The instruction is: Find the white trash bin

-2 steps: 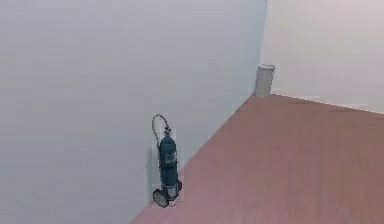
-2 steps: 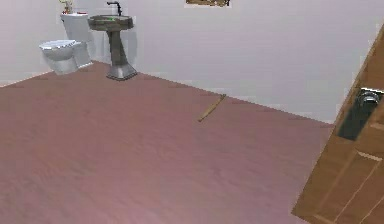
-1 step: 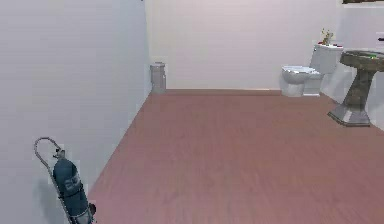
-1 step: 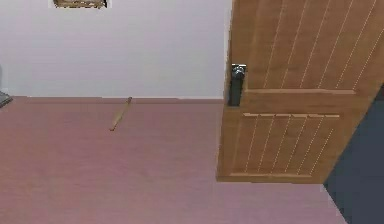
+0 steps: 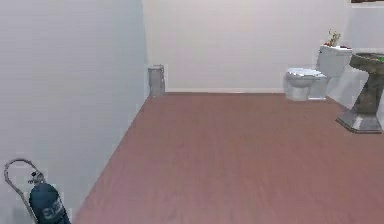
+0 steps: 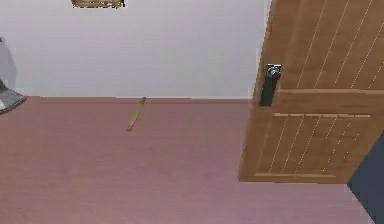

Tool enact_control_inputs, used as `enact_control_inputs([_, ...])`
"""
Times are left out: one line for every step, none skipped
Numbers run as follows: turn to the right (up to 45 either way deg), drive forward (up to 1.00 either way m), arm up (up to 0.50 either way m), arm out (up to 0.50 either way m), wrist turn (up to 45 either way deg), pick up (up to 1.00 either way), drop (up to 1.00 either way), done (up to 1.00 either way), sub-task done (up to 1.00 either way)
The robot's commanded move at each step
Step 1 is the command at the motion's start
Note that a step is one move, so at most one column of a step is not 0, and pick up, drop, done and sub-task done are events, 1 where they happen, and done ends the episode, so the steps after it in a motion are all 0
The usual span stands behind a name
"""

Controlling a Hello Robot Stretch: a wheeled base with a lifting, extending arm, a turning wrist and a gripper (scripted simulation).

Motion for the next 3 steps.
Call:
enact_control_inputs([0.0, 1.0, 0.0, 0.0, 0.0, 0.0, 0.0, 0.0, 0.0])
enact_control_inputs([0.0, 1.0, 0.0, 0.0, 0.0, 0.0, 0.0, 0.0, 0.0])
enact_control_inputs([0.0, 1.0, 0.0, 0.0, 0.0, 0.0, 0.0, 0.0, 0.0])
